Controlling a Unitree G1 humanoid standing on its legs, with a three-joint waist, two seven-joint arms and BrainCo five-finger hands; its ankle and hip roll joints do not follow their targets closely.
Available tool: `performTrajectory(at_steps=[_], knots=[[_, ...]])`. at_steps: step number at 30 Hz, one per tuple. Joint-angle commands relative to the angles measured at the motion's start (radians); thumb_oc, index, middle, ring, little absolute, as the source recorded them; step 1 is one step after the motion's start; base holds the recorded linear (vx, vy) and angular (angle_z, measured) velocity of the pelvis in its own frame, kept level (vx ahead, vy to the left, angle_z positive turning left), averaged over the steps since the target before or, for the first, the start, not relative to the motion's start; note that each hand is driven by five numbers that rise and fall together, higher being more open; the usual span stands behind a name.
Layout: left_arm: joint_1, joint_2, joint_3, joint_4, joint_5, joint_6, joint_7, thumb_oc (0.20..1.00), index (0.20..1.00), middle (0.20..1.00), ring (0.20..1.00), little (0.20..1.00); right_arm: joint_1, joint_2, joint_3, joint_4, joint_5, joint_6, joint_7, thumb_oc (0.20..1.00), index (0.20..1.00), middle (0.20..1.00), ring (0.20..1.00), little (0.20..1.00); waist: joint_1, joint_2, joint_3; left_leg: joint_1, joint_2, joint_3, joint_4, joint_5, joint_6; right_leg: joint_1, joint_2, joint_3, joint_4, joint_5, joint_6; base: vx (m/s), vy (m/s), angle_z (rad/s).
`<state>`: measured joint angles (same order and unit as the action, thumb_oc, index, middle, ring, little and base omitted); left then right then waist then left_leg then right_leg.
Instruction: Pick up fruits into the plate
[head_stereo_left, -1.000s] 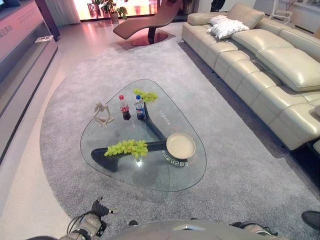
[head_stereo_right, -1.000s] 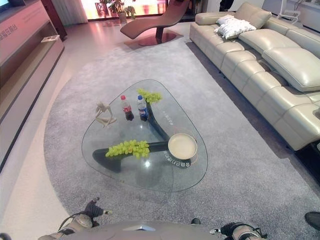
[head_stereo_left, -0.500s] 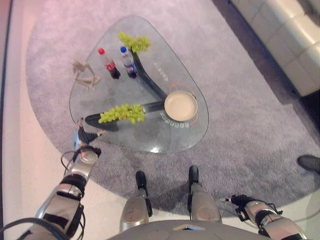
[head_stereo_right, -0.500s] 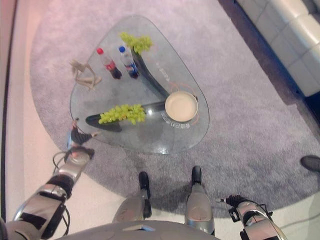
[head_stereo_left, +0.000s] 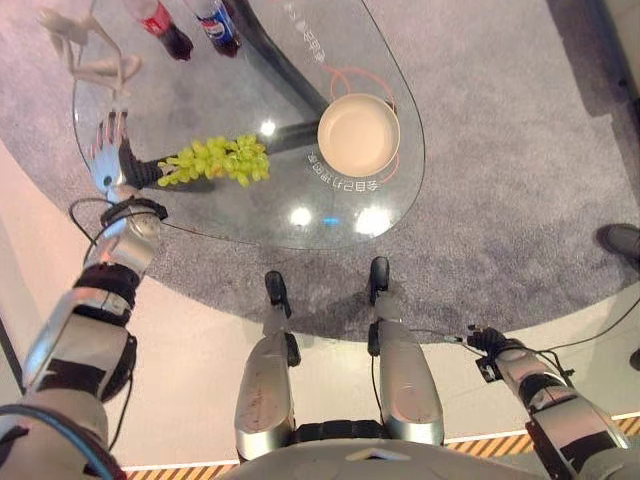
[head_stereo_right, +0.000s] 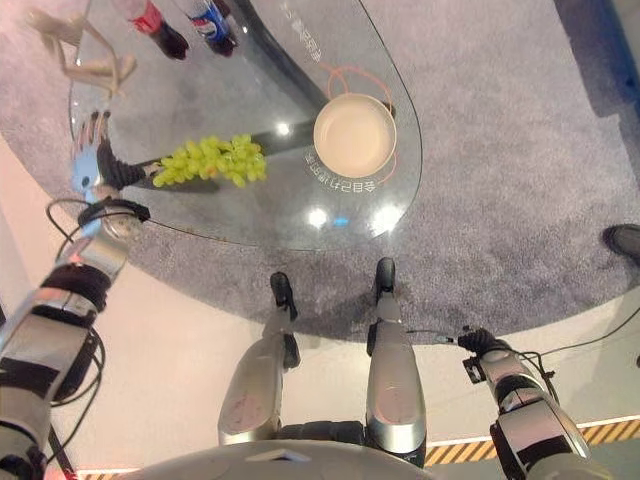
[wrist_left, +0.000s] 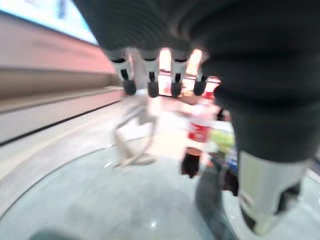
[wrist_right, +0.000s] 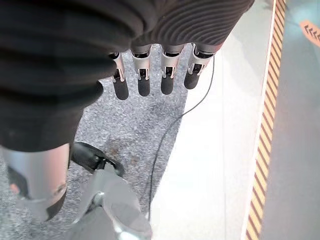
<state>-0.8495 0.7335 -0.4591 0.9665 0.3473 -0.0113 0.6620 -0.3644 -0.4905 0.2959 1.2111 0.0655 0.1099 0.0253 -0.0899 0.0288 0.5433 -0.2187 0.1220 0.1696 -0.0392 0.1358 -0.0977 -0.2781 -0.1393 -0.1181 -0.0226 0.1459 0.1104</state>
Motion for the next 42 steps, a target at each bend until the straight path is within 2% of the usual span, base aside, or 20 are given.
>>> performTrajectory(at_steps=[1,7,9,17,23,30,33,38,42], knots=[[-0.035,0.078,-0.013,0.062,0.118,0.048,0.033,1.0,1.0,1.0,1.0,1.0,0.021,-0.036,0.032,0.028,0.026,0.019,-0.006,1.0,1.0,1.0,1.0,1.0,-0.025,-0.013,-0.023,-0.139,-0.089,-0.002,0.17,-0.138,0.037,-0.12,0.033,0.028,0.2,-0.157,-0.026,-0.01,0.046,-0.08],[-0.096,0.103,-0.068,0.107,0.193,0.06,-0.03,1.0,1.0,1.0,1.0,1.0,0.007,-0.042,0.043,0.013,0.041,0.009,-0.016,1.0,1.0,1.0,1.0,1.0,-0.038,-0.009,-0.023,-0.211,-0.091,0.011,0.183,-0.13,0.035,-0.2,0.035,0.03,0.215,-0.147,-0.027,-0.01,0.005,-0.05],[-0.115,0.105,-0.094,0.117,0.222,0.08,-0.044,1.0,1.0,1.0,1.0,1.0,-0.004,-0.045,0.046,0.0,0.049,0.014,-0.02,1.0,1.0,1.0,1.0,1.0,-0.042,-0.007,-0.023,-0.246,-0.092,0.012,0.193,-0.125,0.032,-0.235,0.04,0.031,0.228,-0.147,-0.03,-0.02,0.005,-0.05],[-0.151,0.107,-0.135,0.144,0.228,0.133,-0.038,1.0,1.0,1.0,1.0,1.0,-0.02,-0.054,0.058,-0.024,0.061,0.013,-0.029,1.0,1.0,1.0,1.0,1.0,-0.051,-0.001,-0.023,-0.349,-0.093,0.01,0.243,-0.127,0.031,-0.341,0.046,0.031,0.279,-0.156,-0.04,0.0,0.0,0.01],[-0.174,0.104,-0.125,0.19,0.245,0.173,-0.014,1.0,1.0,1.0,1.0,1.0,-0.023,-0.053,0.065,-0.045,0.08,0.004,-0.046,1.0,1.0,1.0,1.0,1.0,-0.056,-0.011,-0.023,-0.421,-0.09,0.015,0.279,-0.128,0.031,-0.408,0.053,0.028,0.303,-0.153,-0.042,0.0,-0.002,0.02],[-0.196,0.123,-0.096,0.231,0.25,0.257,0.042,1.0,1.0,1.0,1.0,1.0,-0.007,-0.051,0.075,-0.061,0.092,-0.025,-0.04,1.0,1.0,1.0,1.0,1.0,-0.061,-0.025,-0.023,-0.493,-0.082,0.016,0.314,-0.128,0.029,-0.477,0.065,0.026,0.332,-0.154,-0.046,0.0,0.0,0.0],[-0.212,0.131,-0.088,0.243,0.245,0.272,0.076,1.0,1.0,1.0,1.0,1.0,-0.001,-0.047,0.091,-0.076,0.101,-0.025,-0.039,1.0,1.0,1.0,1.0,1.0,-0.063,-0.033,-0.023,-0.516,-0.074,0.017,0.325,-0.129,0.026,-0.499,0.066,0.025,0.342,-0.155,-0.047,0.0,0.0,0.0],[-0.268,0.13,-0.104,0.248,0.228,0.289,0.069,1.0,1.0,1.0,1.0,1.0,0.006,-0.042,0.101,-0.077,0.101,-0.028,-0.034,1.0,1.0,1.0,1.0,1.0,-0.067,-0.043,-0.023,-0.537,-0.07,0.014,0.332,-0.131,0.026,-0.52,0.069,0.027,0.347,-0.156,-0.048,0.0,0.0,0.0],[-0.302,0.135,-0.117,0.264,0.187,0.271,0.076,1.0,1.0,1.0,1.0,1.0,0.015,-0.045,0.107,-0.079,0.105,-0.033,-0.036,1.0,1.0,1.0,1.0,1.0,-0.072,-0.051,-0.023,-0.544,-0.07,0.011,0.331,-0.13,0.026,-0.527,0.073,0.03,0.344,-0.152,-0.049,0.0,0.0,0.0]])
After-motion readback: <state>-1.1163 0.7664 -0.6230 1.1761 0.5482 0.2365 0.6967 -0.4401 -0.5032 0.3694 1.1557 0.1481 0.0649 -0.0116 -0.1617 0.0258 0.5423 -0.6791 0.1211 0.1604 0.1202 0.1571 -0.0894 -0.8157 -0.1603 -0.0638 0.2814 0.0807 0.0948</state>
